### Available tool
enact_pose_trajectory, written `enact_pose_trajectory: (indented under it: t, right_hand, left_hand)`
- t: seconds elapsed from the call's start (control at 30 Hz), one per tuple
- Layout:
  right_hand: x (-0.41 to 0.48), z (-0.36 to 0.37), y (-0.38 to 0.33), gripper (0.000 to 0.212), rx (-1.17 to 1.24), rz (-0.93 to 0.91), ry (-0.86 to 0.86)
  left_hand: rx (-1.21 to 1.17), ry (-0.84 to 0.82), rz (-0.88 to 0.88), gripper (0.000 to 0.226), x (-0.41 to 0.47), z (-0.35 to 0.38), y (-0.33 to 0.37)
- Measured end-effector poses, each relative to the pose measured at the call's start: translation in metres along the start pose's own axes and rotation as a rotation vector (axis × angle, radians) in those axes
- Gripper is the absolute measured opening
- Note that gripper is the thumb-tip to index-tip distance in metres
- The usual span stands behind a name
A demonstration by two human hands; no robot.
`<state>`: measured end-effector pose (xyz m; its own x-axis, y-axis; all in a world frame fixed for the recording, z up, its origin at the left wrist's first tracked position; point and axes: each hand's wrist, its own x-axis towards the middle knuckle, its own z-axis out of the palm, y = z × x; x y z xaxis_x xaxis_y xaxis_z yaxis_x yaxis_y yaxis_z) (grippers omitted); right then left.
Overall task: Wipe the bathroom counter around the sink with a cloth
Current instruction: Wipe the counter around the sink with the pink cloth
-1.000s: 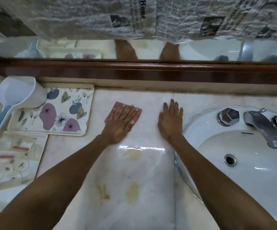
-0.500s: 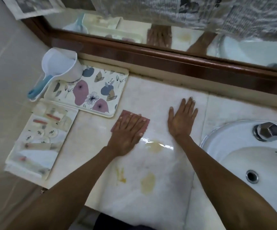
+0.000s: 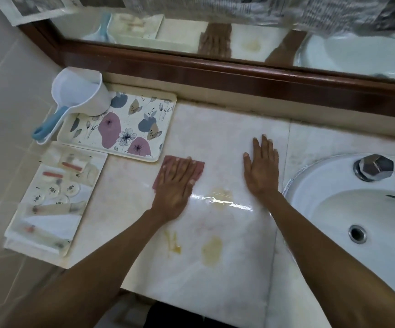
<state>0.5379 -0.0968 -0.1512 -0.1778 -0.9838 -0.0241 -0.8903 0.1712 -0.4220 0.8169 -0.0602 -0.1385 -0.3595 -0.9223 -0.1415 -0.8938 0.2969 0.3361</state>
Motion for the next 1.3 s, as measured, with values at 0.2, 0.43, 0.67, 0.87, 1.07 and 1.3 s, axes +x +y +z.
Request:
enact_pose_trajectory:
  t: [0.2,0.43,0.67,0.87,1.07,1.3]
  right_hand:
    - [-0.02,-0.019,0.017,0.054,0.098,-0.014,-0.091]
    - [-0.066,-0.05,0.034,0.063,0.01,0.004,-0.049]
    - [-0.121,-0.057,0.063,0.051,-0.042,0.195,0.123]
    - [-0.137,-0.053,0.067,0.052,0.079,0.262,0.198]
    - [-0.137,-0.054,0.071,0.047,0.147,0.252,0.227]
    - [-0.136,-0.052,0.072,0.047,0.251,0.286,0.249]
  left_hand:
    - [-0.233,0.006,-0.118,0.056,0.061,-0.003,0.039]
    - [0.04,-0.087,0.389,0.055,-0.022,0.017,0.042]
    - [0.067,-0.044,-0.012,0.057,0.025,-0.009,0.007]
    - [0.055,-0.131,0.202,0.055,0.005,0.022,0.088]
    - [0.146,-0.142,0.376,0.053,-0.007,0.004,0.017]
    - [0.061,0.003,-0.136,0.059,0.038,0.031,0.098]
